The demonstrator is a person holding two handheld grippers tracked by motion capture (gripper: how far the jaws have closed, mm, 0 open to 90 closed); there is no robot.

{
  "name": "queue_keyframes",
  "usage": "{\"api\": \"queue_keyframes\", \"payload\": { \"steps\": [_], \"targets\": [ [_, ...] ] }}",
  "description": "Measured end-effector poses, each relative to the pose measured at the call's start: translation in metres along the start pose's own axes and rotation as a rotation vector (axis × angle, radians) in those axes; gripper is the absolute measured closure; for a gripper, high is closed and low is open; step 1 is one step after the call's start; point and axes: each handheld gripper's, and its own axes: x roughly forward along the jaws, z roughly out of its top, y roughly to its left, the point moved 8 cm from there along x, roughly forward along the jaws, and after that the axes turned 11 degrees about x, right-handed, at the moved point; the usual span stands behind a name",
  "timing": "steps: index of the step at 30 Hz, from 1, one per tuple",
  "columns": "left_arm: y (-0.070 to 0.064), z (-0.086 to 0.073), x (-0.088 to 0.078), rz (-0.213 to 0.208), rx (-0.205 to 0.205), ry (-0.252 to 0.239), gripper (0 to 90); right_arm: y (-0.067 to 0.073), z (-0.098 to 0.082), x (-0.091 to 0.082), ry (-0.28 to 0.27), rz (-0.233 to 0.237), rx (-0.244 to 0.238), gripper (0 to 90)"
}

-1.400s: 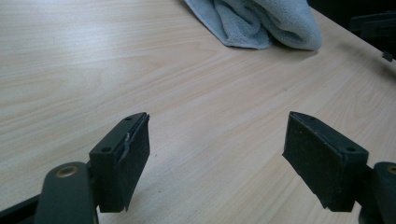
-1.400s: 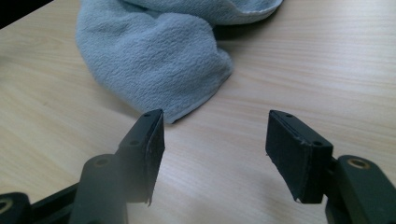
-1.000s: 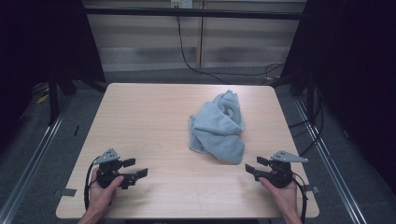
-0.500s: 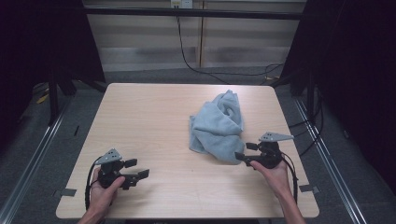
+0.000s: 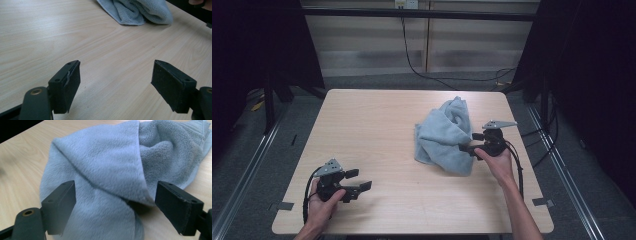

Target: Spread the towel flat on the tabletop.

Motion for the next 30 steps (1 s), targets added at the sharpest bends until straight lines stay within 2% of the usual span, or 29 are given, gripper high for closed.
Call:
{"api": "queue_keyframes", "payload": {
  "steps": [5,8,10,12,13,14,15,17,18,22,26,27,28,30],
  "targets": [
    [0.000,0.000,-0.002,0.003,0.003,-0.004,22.8,-0.001,0.010,0.019,0.007,0.007,-0.012,18.3],
    [0.001,0.000,-0.002,0.005,0.003,-0.004,22.8,0.001,0.009,0.032,0.022,0.017,-0.022,18.9],
    [0.001,0.000,-0.002,0.004,0.003,-0.001,22.8,0.001,0.003,0.041,0.051,0.014,-0.033,20.8],
    [0.001,-0.001,-0.001,0.004,0.007,0.002,22.8,0.001,-0.008,0.052,0.106,0.017,-0.040,28.8],
    [0.000,-0.001,-0.001,0.004,0.008,0.002,22.8,0.000,-0.016,0.057,0.149,-0.010,-0.050,38.0],
    [0.000,-0.001,-0.001,0.002,0.010,0.002,22.8,0.001,-0.024,0.062,0.184,-0.022,-0.071,39.6],
    [0.000,-0.001,-0.001,0.002,0.010,0.002,22.8,0.003,-0.027,0.064,0.174,-0.027,-0.080,43.8],
    [0.000,-0.001,-0.001,0.005,0.009,0.005,22.8,0.006,-0.029,0.063,0.153,0.007,-0.043,52.5],
    [0.000,-0.001,0.000,0.006,0.011,0.008,22.8,0.009,-0.030,0.062,0.156,0.011,-0.036,55.3],
    [0.000,-0.001,0.000,0.005,0.009,0.003,22.8,0.021,-0.037,0.060,0.174,0.017,-0.061,60.5],
    [0.001,-0.001,-0.001,0.010,0.009,0.005,22.8,0.041,-0.049,0.057,0.174,0.074,-0.076,61.8],
    [0.001,-0.001,-0.001,0.010,0.009,0.005,22.8,0.041,-0.049,0.057,0.174,0.074,-0.076,61.8],
    [0.001,-0.001,-0.001,0.009,0.010,0.005,22.8,0.054,-0.055,0.056,0.194,0.088,-0.100,61.8],
    [0.000,0.000,-0.001,0.010,0.010,0.004,22.8,0.062,-0.058,0.057,0.201,0.093,-0.103,61.8]
  ]
}}
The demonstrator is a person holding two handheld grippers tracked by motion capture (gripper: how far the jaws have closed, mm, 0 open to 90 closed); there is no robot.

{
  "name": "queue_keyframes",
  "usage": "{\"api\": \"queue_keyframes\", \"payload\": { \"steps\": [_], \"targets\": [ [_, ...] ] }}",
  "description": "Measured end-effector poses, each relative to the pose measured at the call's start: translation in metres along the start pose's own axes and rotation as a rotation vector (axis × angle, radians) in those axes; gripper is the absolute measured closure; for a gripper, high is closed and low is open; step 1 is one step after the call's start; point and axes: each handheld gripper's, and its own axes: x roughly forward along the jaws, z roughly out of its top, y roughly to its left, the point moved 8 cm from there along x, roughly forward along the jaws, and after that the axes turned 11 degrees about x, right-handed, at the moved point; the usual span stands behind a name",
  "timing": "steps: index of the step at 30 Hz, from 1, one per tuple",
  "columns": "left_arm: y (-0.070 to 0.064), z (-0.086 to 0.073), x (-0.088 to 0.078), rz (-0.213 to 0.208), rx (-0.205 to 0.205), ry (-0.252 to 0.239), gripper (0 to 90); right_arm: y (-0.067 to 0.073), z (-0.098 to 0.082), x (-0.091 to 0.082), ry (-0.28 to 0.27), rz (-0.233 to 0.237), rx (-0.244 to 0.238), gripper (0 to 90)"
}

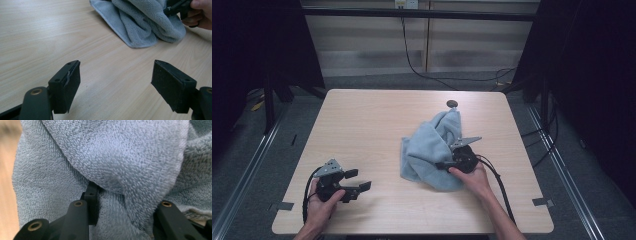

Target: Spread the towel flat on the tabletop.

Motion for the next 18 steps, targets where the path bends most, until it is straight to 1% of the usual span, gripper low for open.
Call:
{"api": "queue_keyframes", "payload": {
  "steps": [1,2,3,4,5,6,9,12,13,14,16,17,18],
  "targets": [
    [0.000,0.000,0.000,0.000,0.000,0.000,22.9,0.000,0.000,0.000,0.000,0.000,0.000,61.8],
    [0.000,0.000,-0.001,0.003,0.000,-0.001,22.8,0.010,-0.003,0.002,-0.007,0.017,-0.006,61.8],
    [0.000,0.000,-0.001,0.003,-0.001,-0.002,22.8,0.013,-0.005,0.002,-0.008,0.020,0.000,61.7],
    [0.000,0.000,-0.001,0.002,-0.002,-0.002,22.8,0.017,-0.006,0.003,-0.014,0.037,-0.006,61.7],
    [0.000,0.000,-0.001,0.002,-0.002,-0.002,22.8,0.017,-0.006,0.003,-0.014,0.037,-0.006,61.7],
    [0.000,0.000,0.000,0.004,-0.002,-0.001,22.9,0.027,-0.010,0.004,-0.001,0.050,-0.017,61.7],
    [0.001,0.000,0.000,0.006,-0.001,0.001,22.9,0.040,-0.016,0.004,0.009,0.079,-0.044,61.6],
    [0.001,0.000,-0.001,0.010,-0.002,0.000,22.9,0.052,-0.025,0.002,0.015,0.095,-0.068,61.6],
    [0.001,0.000,-0.001,0.010,-0.002,0.000,22.8,0.052,-0.025,0.002,0.015,0.095,-0.068,61.6],
    [0.001,0.000,-0.001,0.012,-0.002,0.001,22.9,0.059,-0.031,-0.001,0.020,0.096,-0.086,61.4],
    [0.001,0.000,-0.001,0.010,-0.001,0.001,22.8,0.062,-0.033,-0.002,0.021,0.104,-0.084,61.4],
    [0.001,0.000,-0.001,0.010,-0.002,-0.001,22.9,0.069,-0.040,-0.005,0.020,0.112,-0.093,61.1],
    [0.001,0.000,-0.001,0.006,-0.001,-0.004,22.9,0.072,-0.042,-0.007,0.025,0.116,-0.092,61.1]
  ]
}}
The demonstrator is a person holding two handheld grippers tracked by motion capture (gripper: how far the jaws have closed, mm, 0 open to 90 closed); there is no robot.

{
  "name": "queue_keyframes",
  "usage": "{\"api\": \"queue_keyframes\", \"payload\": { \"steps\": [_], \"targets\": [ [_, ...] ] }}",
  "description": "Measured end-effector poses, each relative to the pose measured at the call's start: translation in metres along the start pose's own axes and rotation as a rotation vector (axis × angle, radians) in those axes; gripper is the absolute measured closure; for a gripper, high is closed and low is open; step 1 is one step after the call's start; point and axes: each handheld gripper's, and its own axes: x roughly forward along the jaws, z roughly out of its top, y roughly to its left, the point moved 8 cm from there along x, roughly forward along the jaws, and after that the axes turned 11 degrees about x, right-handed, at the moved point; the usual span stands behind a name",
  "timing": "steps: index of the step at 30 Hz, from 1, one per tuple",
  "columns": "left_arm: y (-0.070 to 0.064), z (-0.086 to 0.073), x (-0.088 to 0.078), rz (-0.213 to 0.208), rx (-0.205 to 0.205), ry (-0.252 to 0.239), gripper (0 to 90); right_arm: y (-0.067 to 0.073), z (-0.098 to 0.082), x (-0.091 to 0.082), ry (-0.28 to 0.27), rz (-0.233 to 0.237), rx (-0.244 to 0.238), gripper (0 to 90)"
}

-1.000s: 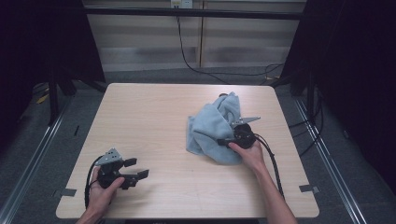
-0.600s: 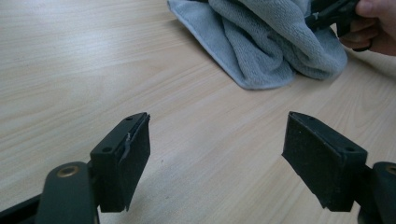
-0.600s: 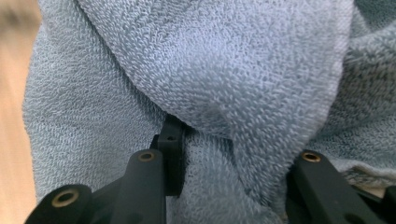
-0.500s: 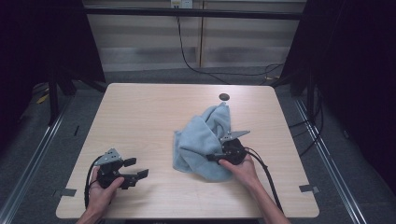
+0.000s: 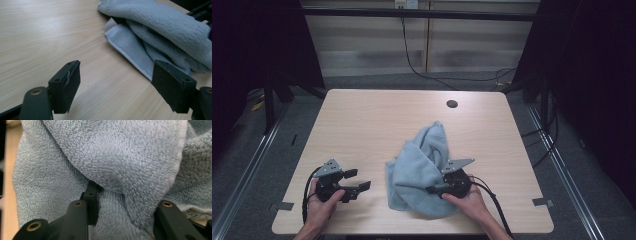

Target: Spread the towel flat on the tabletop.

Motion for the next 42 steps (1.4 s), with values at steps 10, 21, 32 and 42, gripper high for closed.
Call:
{"api": "queue_keyframes", "payload": {
  "steps": [10,21,32,42],
  "targets": [
    [0.000,0.000,0.000,-0.001,-0.001,0.003,22.9,0.033,-0.021,-0.007,0.018,0.038,-0.022,56.2],
    [0.001,-0.001,0.001,0.000,-0.001,0.009,22.9,0.025,0.005,-0.052,-0.078,0.021,-0.020,32.4],
    [0.002,-0.003,0.007,-0.007,-0.008,0.033,22.8,-0.037,0.059,-0.043,-0.127,-0.050,0.035,30.1],
    [0.001,-0.003,0.005,-0.013,0.002,0.030,22.8,-0.052,0.112,0.015,-0.103,-0.093,0.037,25.3]
  ]
}}
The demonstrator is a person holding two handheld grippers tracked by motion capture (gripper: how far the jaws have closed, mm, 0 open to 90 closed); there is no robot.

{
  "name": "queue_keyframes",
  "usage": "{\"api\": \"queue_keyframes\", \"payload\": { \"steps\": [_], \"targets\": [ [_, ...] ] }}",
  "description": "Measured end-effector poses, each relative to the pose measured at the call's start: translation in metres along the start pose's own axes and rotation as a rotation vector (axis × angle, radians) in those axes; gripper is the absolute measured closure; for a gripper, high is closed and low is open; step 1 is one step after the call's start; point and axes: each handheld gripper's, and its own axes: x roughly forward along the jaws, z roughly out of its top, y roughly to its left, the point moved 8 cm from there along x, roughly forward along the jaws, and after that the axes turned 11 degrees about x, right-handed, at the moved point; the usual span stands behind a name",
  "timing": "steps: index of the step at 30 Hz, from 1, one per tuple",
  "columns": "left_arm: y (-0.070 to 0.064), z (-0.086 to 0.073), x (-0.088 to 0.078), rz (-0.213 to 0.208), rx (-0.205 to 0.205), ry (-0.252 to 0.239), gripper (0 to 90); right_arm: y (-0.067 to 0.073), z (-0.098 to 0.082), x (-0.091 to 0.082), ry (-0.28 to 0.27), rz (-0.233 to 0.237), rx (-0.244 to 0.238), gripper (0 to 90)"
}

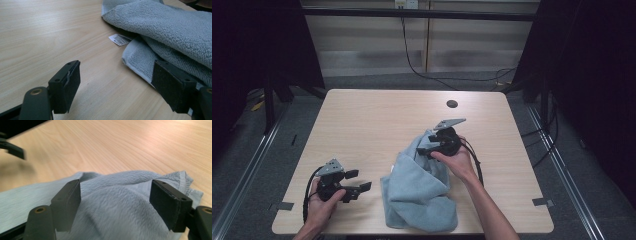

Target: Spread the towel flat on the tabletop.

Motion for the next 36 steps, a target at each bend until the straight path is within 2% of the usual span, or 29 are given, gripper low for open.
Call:
{"api": "queue_keyframes", "payload": {
  "steps": [3,4,6,8,10,14,17,18,20,22,24,25,26,27,28,29,30,32,33,34,36],
  "targets": [
    [-0.001,0.000,-0.001,-0.003,0.005,-0.001,22.8,-0.006,-0.008,0.018,0.064,-0.034,0.003,23.1],
    [0.000,0.000,-0.002,0.001,0.004,-0.004,22.8,-0.008,-0.011,0.023,0.076,-0.038,0.012,22.9],
    [0.000,0.000,-0.002,0.002,0.003,-0.005,22.8,-0.016,-0.019,0.027,0.097,-0.074,0.018,23.8],
    [0.000,0.000,-0.002,0.003,0.000,-0.002,22.8,-0.021,-0.029,0.030,0.118,-0.084,0.023,28.3],
    [0.000,0.000,-0.001,0.001,0.000,0.000,22.8,-0.023,-0.035,0.030,0.110,-0.125,-0.007,33.6],
    [-0.001,0.002,0.000,0.003,0.003,-0.003,22.8,-0.021,-0.037,0.029,0.114,-0.152,-0.042,46.1],
    [0.001,0.004,0.001,0.003,-0.001,-0.012,22.8,-0.016,-0.039,0.028,0.115,-0.128,-0.048,57.3],
    [0.001,0.004,0.001,0.003,-0.001,-0.012,22.8,-0.016,-0.039,0.028,0.115,-0.128,-0.048,57.3],
    [0.003,0.006,0.006,-0.004,-0.024,-0.011,22.8,-0.008,-0.042,0.027,0.099,-0.080,-0.031,65.9],
    [0.005,0.009,0.013,0.003,-0.021,0.005,23.0,-0.004,-0.043,0.028,0.094,-0.057,-0.034,67.6],
    [0.006,0.017,0.020,-0.006,-0.014,0.017,23.0,0.002,-0.043,0.030,0.099,-0.036,-0.037,69.5],
    [0.007,0.024,0.022,-0.007,-0.012,0.005,23.0,0.006,-0.042,0.031,0.094,-0.015,-0.043,70.1],
    [0.007,0.024,0.022,-0.007,-0.012,0.005,23.1,0.010,-0.041,0.033,0.092,0.010,-0.040,70.2],
    [0.009,0.039,0.027,-0.012,-0.008,-0.020,23.0,0.014,-0.041,0.034,0.100,0.020,-0.047,70.3],
    [0.009,0.039,0.027,-0.012,-0.008,-0.020,22.9,0.014,-0.041,0.034,0.100,0.020,-0.047,70.3],
    [0.011,0.052,0.034,-0.020,-0.007,-0.044,22.0,0.021,-0.041,0.036,0.103,0.036,-0.053,70.3],
    [0.013,0.056,0.040,-0.022,-0.012,-0.043,21.9,0.023,-0.040,0.037,0.099,0.045,-0.053,70.2],
    [0.015,0.060,0.046,-0.029,-0.019,-0.047,21.7,0.029,-0.040,0.039,0.091,0.076,-0.044,70.2],
    [0.020,0.063,0.060,-0.040,-0.044,-0.048,21.4,0.032,-0.040,0.041,0.090,0.080,-0.052,70.1],
    [0.020,0.063,0.060,-0.040,-0.044,-0.048,21.2,0.034,-0.041,0.042,0.091,0.080,-0.049,70.0],
    [0.020,0.063,0.075,-0.070,-0.058,-0.045,21.5,0.035,-0.041,0.043,0.090,0.088,-0.050,69.8]
  ]
}}
